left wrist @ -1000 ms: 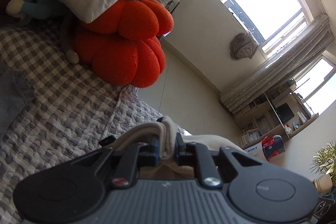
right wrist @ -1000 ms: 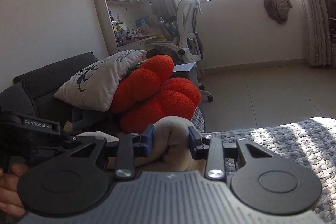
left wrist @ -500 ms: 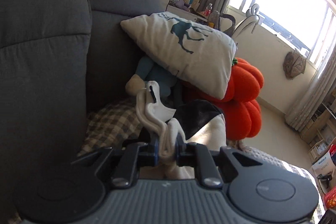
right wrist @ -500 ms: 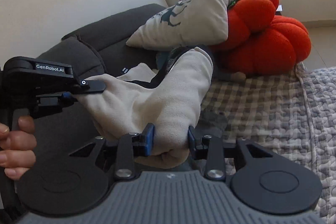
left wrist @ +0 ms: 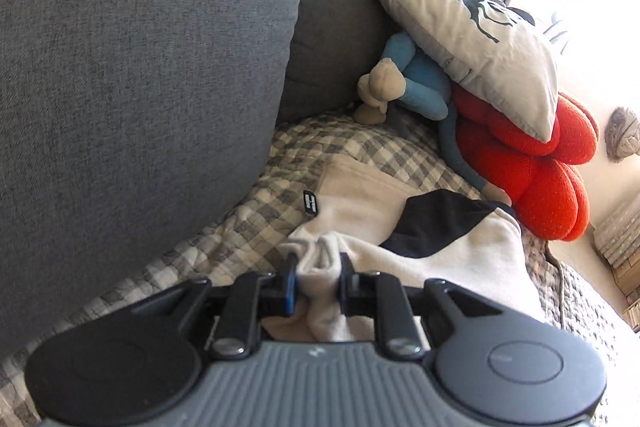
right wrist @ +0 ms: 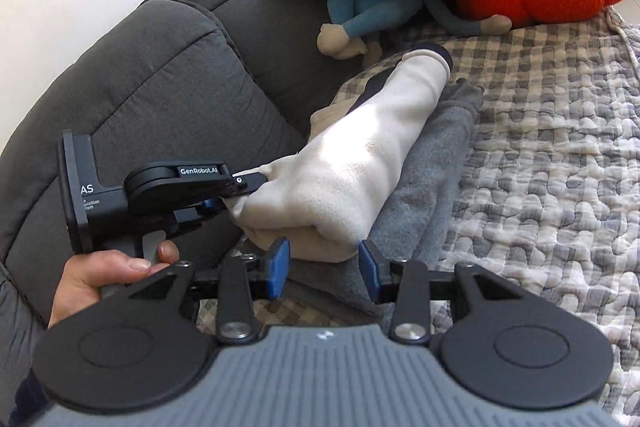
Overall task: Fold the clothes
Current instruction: 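Lower the bundle onto the grey folded clothes and open both grippers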
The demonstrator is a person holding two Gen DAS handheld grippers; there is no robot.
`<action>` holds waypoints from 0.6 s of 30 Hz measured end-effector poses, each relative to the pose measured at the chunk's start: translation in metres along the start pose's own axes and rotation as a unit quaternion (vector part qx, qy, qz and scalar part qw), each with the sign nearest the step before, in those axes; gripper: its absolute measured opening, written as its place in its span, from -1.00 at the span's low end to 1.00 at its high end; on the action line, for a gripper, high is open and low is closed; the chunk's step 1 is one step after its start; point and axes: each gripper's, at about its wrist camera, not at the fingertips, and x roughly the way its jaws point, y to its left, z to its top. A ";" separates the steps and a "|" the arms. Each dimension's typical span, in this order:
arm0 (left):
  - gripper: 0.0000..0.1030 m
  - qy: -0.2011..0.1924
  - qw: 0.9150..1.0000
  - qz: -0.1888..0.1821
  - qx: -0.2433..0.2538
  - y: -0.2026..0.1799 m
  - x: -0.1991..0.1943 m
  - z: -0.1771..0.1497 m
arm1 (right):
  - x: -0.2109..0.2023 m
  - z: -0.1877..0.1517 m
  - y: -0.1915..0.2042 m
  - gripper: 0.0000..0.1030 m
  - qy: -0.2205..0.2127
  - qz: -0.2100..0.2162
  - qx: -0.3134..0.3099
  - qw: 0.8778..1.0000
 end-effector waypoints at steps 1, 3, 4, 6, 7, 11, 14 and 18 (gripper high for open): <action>-0.53 -0.001 1.000 0.000 -0.017 0.005 -0.002 0.003 | -0.003 -0.001 -0.003 -0.19 0.001 0.002 0.005 1.000; -0.13 -0.011 0.999 0.007 -0.049 0.016 -0.012 0.009 | -0.010 0.001 -0.011 -0.15 -0.012 0.002 0.017 1.000; -0.07 -0.020 0.998 0.011 -0.059 0.020 -0.018 0.012 | -0.013 0.005 -0.017 -0.13 -0.021 0.005 0.026 0.999; -0.02 -0.028 0.998 0.013 -0.060 0.020 -0.027 0.013 | -0.014 0.025 -0.031 0.01 -0.035 0.007 0.054 0.998; -0.01 -0.027 0.998 0.010 -0.056 0.017 -0.030 0.012 | -0.014 0.035 -0.037 0.06 -0.039 0.006 0.067 0.997; 0.02 -0.030 0.999 -0.009 -0.032 -0.006 -0.041 0.001 | 0.012 0.070 -0.054 0.09 -0.019 0.009 0.097 0.995; 0.02 -0.040 0.999 -0.017 -0.005 -0.026 -0.042 -0.011 | 0.041 0.086 -0.062 0.09 -0.003 0.003 0.114 0.993; 0.02 -0.036 0.999 0.023 0.022 -0.034 -0.026 -0.022 | 0.081 0.089 -0.068 0.08 0.015 -0.003 0.123 0.992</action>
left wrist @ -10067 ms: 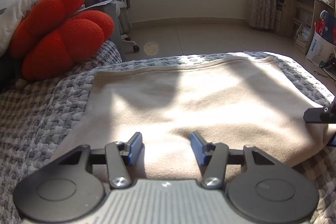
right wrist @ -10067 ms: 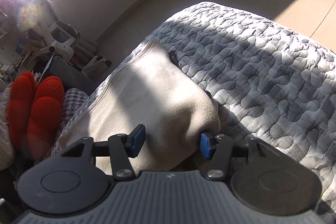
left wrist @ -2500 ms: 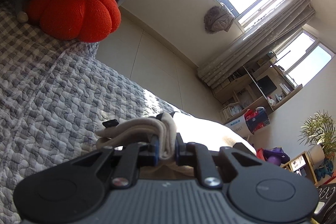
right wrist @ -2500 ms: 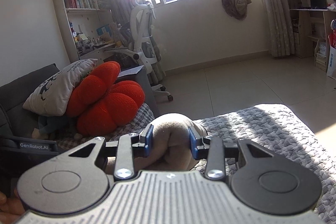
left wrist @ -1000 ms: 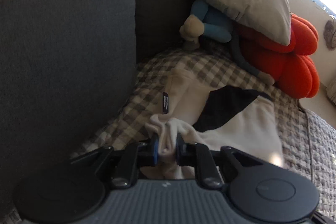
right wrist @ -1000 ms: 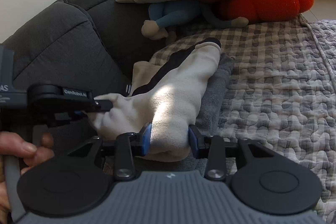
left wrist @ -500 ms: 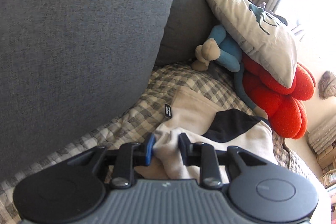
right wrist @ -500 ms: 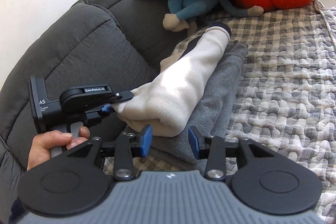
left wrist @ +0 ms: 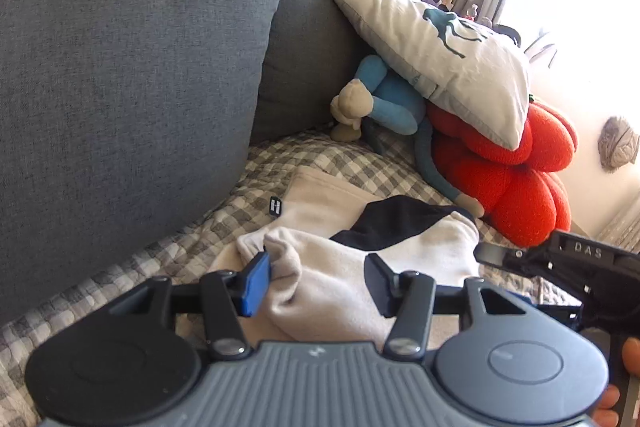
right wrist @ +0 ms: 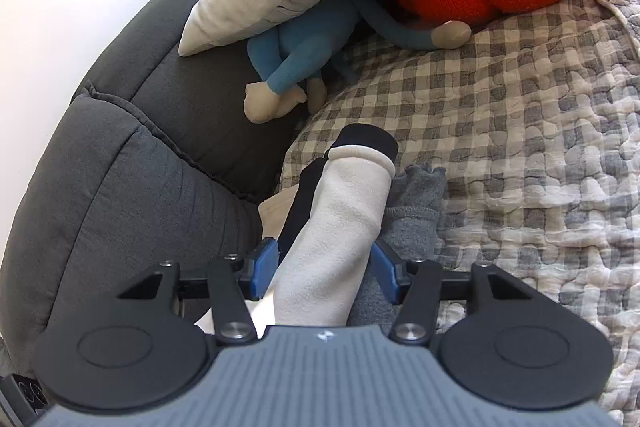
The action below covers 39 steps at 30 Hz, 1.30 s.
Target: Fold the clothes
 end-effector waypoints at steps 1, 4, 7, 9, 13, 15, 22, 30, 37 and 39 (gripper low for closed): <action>0.02 0.001 1.000 0.008 -0.015 0.007 0.003 0.001 | 0.011 -0.001 0.001 -0.27 0.007 -0.011 -0.013 1.000; 0.01 0.002 0.998 0.028 -0.056 0.029 0.009 0.006 | 0.010 -0.013 0.009 -0.74 -0.021 -0.044 -0.071 0.996; 0.00 0.009 0.999 0.037 -0.039 0.034 0.016 0.007 | -0.028 -0.027 0.013 -0.81 -0.081 -0.020 -0.085 0.993; 0.01 0.021 0.999 0.037 -0.030 0.032 0.022 0.004 | -0.044 -0.036 0.014 -0.81 -0.094 -0.021 -0.070 0.993; 0.05 0.020 0.998 0.057 -0.027 0.027 0.020 0.005 | -0.010 -0.041 0.011 -0.74 -0.038 -0.107 -0.120 0.986; 0.06 0.004 0.997 0.081 -0.002 0.019 0.007 0.007 | -0.016 -0.037 0.012 -0.59 -0.042 -0.108 -0.167 0.979; 0.41 -0.063 0.982 0.166 0.066 -0.016 -0.051 0.007 | -0.098 -0.028 0.005 0.81 -0.088 -0.076 -0.249 0.962; 0.93 -0.103 0.971 0.179 0.123 -0.089 -0.112 -0.029 | -0.168 -0.041 -0.022 1.00 -0.030 -0.064 -0.330 0.941; 0.99 -0.099 0.968 0.172 0.156 -0.150 -0.146 -0.078 | -0.233 -0.062 -0.034 1.00 -0.041 -0.055 -0.411 0.909; 0.99 -0.096 0.966 0.180 0.159 -0.162 -0.150 -0.092 | -0.244 -0.066 -0.049 1.00 -0.053 -0.032 -0.406 0.912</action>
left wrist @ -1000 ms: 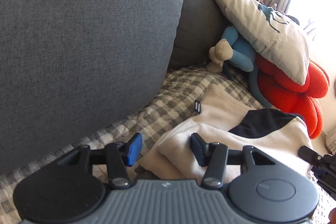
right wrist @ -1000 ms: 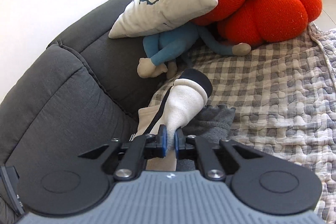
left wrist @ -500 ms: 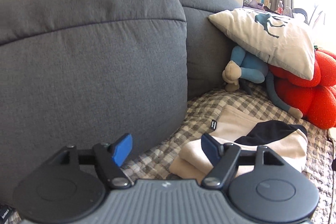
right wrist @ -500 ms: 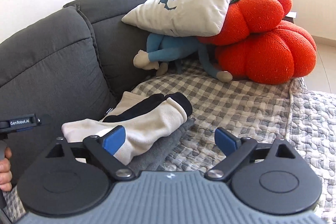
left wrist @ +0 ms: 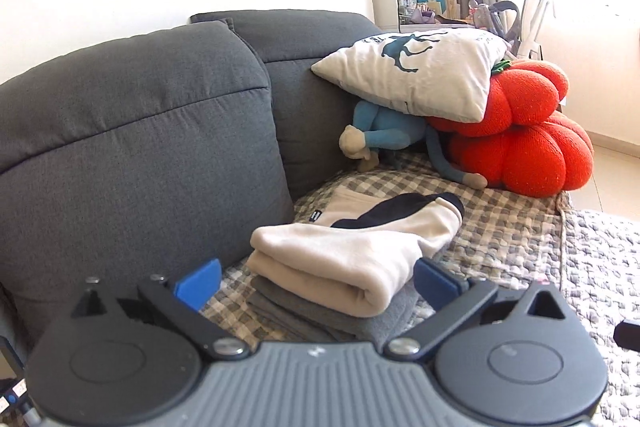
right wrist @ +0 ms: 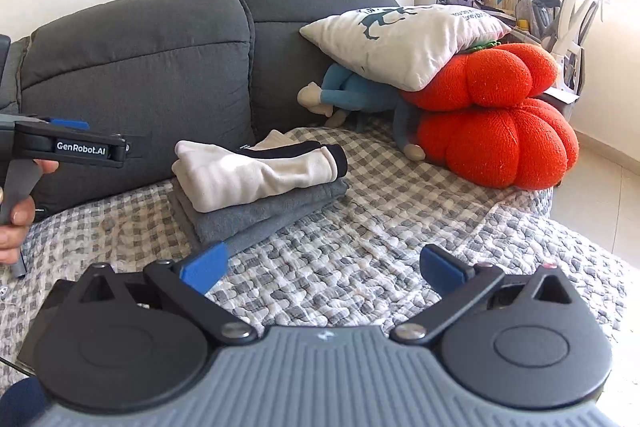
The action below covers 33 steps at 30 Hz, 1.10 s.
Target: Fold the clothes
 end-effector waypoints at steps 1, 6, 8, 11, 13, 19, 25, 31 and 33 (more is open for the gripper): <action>0.99 0.003 1.000 0.005 0.001 -0.007 -0.005 -0.005 | -0.002 -0.009 -0.005 1.00 -0.006 0.008 0.012 1.000; 0.99 0.019 1.000 0.024 0.007 -0.046 -0.018 -0.037 | 0.008 -0.052 -0.023 1.00 0.038 -0.010 0.075 0.996; 0.99 0.022 0.999 0.031 0.012 -0.058 -0.020 -0.041 | 0.006 -0.049 -0.019 1.00 0.043 0.007 0.048 0.998; 0.99 0.019 0.999 0.047 0.018 -0.074 -0.026 -0.045 | -0.008 -0.051 -0.017 1.00 -0.002 0.010 0.012 1.000; 0.99 0.006 0.998 0.058 0.010 -0.078 -0.032 -0.044 | -0.009 -0.054 -0.022 1.00 -0.009 0.005 0.011 1.000; 0.99 -0.001 0.999 0.052 -0.003 -0.091 -0.037 -0.045 | 0.002 -0.061 -0.044 1.00 -0.009 -0.010 0.040 0.999; 0.99 -0.006 0.999 0.050 0.014 -0.101 -0.035 -0.045 | 0.012 -0.065 -0.061 1.00 -0.013 -0.017 0.079 0.997; 0.99 0.010 0.998 0.061 0.010 -0.102 -0.029 -0.044 | 0.017 -0.066 -0.062 1.00 -0.010 -0.015 0.088 0.996; 0.99 0.009 0.998 0.061 0.016 -0.104 -0.029 -0.044 | 0.016 -0.066 -0.061 1.00 -0.011 -0.015 0.084 0.996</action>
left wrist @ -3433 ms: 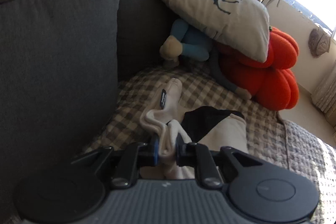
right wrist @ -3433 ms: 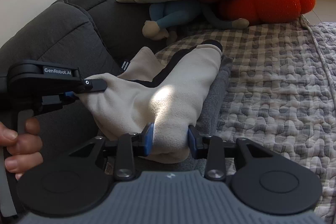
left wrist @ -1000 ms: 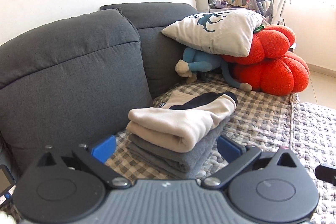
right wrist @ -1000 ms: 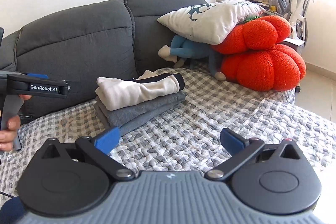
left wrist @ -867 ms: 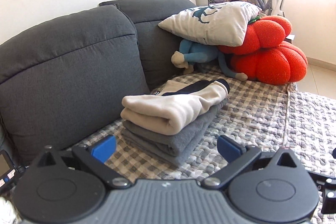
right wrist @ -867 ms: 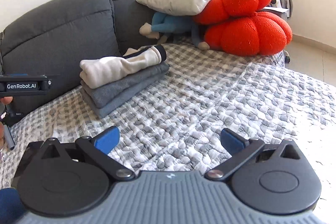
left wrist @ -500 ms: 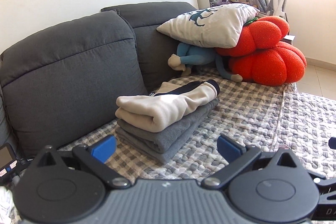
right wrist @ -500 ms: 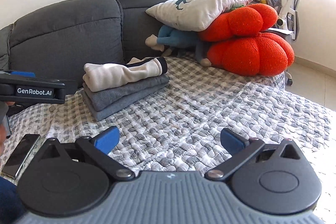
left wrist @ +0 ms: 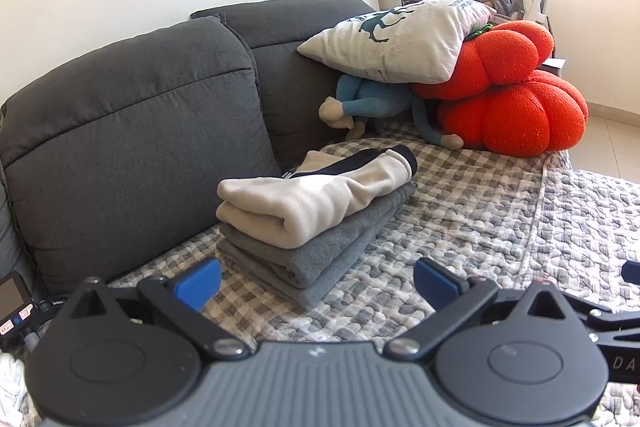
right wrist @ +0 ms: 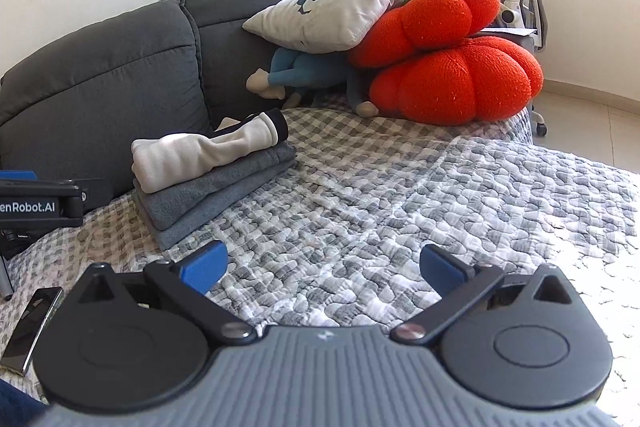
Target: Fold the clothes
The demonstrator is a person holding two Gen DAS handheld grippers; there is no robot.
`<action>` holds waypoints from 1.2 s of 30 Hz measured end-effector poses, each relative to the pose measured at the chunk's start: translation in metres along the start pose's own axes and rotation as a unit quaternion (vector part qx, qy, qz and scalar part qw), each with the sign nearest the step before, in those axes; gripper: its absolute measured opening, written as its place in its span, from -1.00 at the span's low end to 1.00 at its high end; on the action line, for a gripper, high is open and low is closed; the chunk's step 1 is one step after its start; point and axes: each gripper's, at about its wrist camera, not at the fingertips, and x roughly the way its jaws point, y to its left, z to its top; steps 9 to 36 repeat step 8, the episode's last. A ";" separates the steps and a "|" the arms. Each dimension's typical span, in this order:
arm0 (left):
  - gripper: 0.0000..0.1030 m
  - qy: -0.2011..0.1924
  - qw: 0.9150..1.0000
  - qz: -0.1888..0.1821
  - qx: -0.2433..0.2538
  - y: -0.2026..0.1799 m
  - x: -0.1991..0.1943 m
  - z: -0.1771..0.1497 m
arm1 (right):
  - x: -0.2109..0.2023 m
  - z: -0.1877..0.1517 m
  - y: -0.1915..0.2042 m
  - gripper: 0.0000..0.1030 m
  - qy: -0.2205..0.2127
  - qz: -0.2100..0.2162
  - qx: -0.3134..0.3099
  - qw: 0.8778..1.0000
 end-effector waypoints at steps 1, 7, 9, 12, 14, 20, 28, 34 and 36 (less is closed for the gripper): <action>0.99 -0.001 1.000 0.000 0.002 -0.001 0.000 0.000 | 0.000 0.000 0.001 1.00 0.000 0.000 -0.002 1.000; 0.99 0.003 1.000 0.002 -0.002 0.001 0.000 0.000 | -0.002 -0.001 0.003 1.00 -0.002 0.001 -0.007 1.000; 0.99 0.002 1.000 0.003 -0.002 0.001 0.000 0.000 | -0.002 -0.001 0.003 1.00 -0.002 0.000 -0.007 1.000; 0.99 0.002 1.000 0.003 -0.002 0.001 0.000 0.000 | -0.002 -0.001 0.003 1.00 -0.002 0.000 -0.007 1.000; 0.99 0.002 1.000 0.003 -0.002 0.001 0.000 0.000 | -0.002 -0.001 0.003 1.00 -0.002 0.000 -0.007 1.000; 0.99 0.002 1.000 0.003 -0.002 0.001 0.000 0.000 | -0.002 -0.001 0.003 1.00 -0.002 0.000 -0.007 1.000; 0.99 0.002 1.000 0.003 -0.002 0.001 0.000 0.000 | -0.002 -0.001 0.003 1.00 -0.002 0.000 -0.007 1.000; 0.99 0.002 1.000 0.003 -0.002 0.001 0.000 0.000 | -0.002 -0.001 0.003 1.00 -0.002 0.000 -0.007 1.000; 0.99 0.002 1.000 0.003 -0.002 0.001 0.000 0.000 | -0.002 -0.001 0.003 1.00 -0.002 0.000 -0.007 1.000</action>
